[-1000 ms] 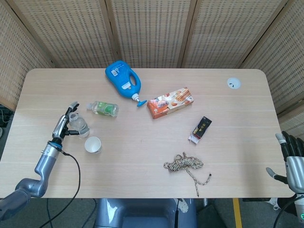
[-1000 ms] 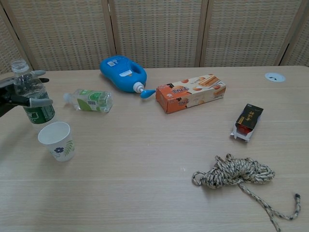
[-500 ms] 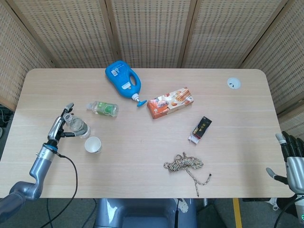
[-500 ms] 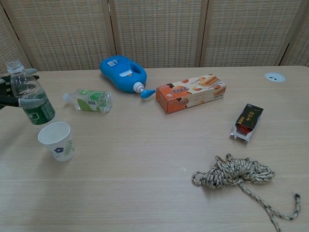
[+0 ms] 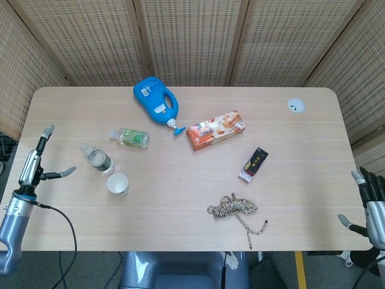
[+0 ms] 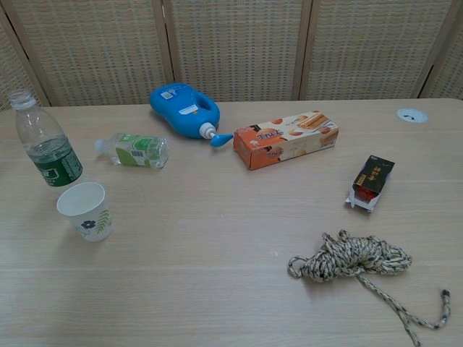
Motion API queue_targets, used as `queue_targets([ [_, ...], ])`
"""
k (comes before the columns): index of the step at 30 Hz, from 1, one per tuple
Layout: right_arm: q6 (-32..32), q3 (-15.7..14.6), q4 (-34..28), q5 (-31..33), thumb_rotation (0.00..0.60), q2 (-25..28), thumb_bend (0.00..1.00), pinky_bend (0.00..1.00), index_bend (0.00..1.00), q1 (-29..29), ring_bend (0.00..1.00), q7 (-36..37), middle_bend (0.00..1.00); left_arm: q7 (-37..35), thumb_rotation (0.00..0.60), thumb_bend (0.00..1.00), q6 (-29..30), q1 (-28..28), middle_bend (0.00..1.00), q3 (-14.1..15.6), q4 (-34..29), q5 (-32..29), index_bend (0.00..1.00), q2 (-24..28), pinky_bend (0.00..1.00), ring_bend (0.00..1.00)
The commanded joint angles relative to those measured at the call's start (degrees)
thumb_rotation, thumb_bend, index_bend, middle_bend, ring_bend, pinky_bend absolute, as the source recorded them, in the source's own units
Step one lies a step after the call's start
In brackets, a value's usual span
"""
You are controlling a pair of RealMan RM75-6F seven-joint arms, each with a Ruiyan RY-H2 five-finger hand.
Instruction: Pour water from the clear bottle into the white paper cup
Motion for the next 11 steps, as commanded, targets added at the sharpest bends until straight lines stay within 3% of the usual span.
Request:
queue_targets([
  [1, 0.09, 0.15, 0.26, 0.15, 0.600, -0.06, 0.00, 0.00, 0.00, -0.03, 0.00, 0.12, 0.00, 34.73, 0.600, 0.11, 9.79, 8.82, 0.00, -0.18, -23.31, -6.90, 0.00, 10.98, 0.00, 0.00],
  [6, 0.41, 0.39, 0.52, 0.33, 0.600, -0.09, 0.00, 0.00, 0.00, -0.12, 0.00, 0.44, 0.00, 54.19, 0.600, 0.12, 16.56, 12.38, 0.00, 1.28, -36.47, -7.77, 0.00, 14.25, 0.00, 0.00],
  [11, 0.78, 0.39, 0.62, 0.21, 0.600, 0.09, 0.00, 0.00, 0.00, -0.35, 0.00, 1.07, 0.00, 61.28, 0.600, 0.12, 17.57, 13.91, 0.00, 2.85, -43.47, -7.15, 0.00, 16.11, 0.00, 0.00],
])
